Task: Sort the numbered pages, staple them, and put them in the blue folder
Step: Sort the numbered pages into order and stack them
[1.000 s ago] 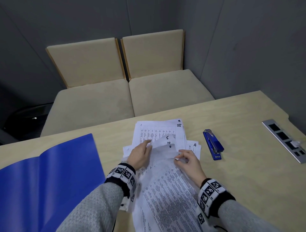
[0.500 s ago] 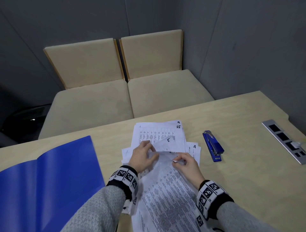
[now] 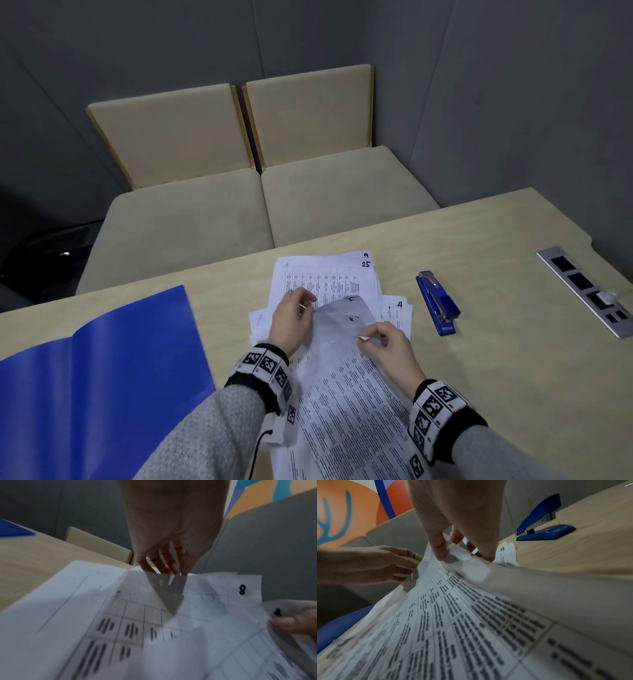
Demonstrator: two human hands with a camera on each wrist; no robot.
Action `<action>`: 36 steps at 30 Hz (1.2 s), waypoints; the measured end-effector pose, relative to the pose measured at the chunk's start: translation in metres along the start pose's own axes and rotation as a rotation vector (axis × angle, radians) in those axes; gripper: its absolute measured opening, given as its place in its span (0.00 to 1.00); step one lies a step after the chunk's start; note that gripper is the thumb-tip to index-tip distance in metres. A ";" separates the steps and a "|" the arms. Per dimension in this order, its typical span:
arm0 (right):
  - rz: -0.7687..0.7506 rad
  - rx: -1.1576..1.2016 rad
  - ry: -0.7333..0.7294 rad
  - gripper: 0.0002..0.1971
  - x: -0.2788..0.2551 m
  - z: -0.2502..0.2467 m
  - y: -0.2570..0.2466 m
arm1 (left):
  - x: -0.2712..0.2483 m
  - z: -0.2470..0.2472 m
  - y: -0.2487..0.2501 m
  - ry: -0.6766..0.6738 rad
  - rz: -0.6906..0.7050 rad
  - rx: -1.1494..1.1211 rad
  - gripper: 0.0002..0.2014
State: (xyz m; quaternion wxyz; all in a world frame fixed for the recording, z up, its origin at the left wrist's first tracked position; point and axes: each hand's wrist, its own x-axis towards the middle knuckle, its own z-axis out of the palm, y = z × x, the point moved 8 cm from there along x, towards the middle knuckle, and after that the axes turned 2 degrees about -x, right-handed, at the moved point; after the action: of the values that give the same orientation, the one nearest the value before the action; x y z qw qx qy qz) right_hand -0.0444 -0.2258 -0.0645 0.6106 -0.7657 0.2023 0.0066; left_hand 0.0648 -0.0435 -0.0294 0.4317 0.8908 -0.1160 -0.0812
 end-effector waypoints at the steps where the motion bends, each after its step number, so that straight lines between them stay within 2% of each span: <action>1: 0.005 0.012 0.006 0.06 0.000 0.000 0.001 | 0.004 0.000 -0.002 -0.016 -0.026 0.001 0.07; 4: 0.010 0.008 0.027 0.08 -0.001 -0.003 0.003 | 0.013 0.002 0.001 -0.145 -0.064 0.117 0.10; 7: 0.009 -0.009 0.024 0.09 -0.002 -0.006 0.003 | 0.020 0.004 0.006 -0.207 0.001 0.242 0.09; 9: 0.013 0.003 0.022 0.10 -0.002 -0.006 0.005 | 0.022 0.005 0.013 -0.203 0.082 0.296 0.10; 13: 0.006 -0.004 0.038 0.09 -0.002 -0.007 0.001 | 0.013 0.009 0.030 -0.158 0.311 0.390 0.02; 15: -0.028 -0.046 0.042 0.07 -0.001 -0.008 -0.004 | 0.006 0.011 0.032 -0.125 0.394 0.393 0.03; 19: -0.063 -0.107 0.027 0.09 -0.001 -0.007 -0.008 | -0.004 0.011 0.031 -0.089 0.482 0.388 0.09; 21: -0.060 -0.099 0.020 0.12 0.000 -0.006 -0.007 | -0.007 0.011 0.031 -0.095 0.498 0.381 0.04; 23: -0.057 -0.085 0.017 0.14 0.000 -0.005 -0.005 | -0.007 0.012 0.029 -0.128 0.462 0.325 0.01; 25: -0.056 -0.088 0.009 0.12 0.000 -0.004 -0.005 | -0.005 0.013 0.026 -0.163 0.393 0.238 0.03; 30: -0.041 -0.113 -0.009 0.08 0.006 -0.004 -0.007 | 0.008 0.026 0.004 -0.274 0.114 0.211 0.07; 31: -0.035 -0.125 -0.015 0.08 0.008 -0.003 -0.007 | 0.009 0.027 0.004 -0.300 0.082 0.165 0.05; 33: -0.030 -0.149 -0.030 0.10 0.012 -0.003 -0.008 | 0.009 0.030 0.011 -0.343 0.060 0.077 0.05; 36: -0.008 -0.170 -0.043 0.10 0.020 -0.003 -0.010 | 0.015 0.031 0.022 -0.333 0.062 0.005 0.06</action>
State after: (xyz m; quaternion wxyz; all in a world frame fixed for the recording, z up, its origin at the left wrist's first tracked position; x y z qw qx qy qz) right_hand -0.0238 -0.2327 -0.0591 0.5474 -0.8153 0.1847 0.0378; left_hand 0.0682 -0.0845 -0.0317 0.4066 0.8622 -0.2133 -0.2139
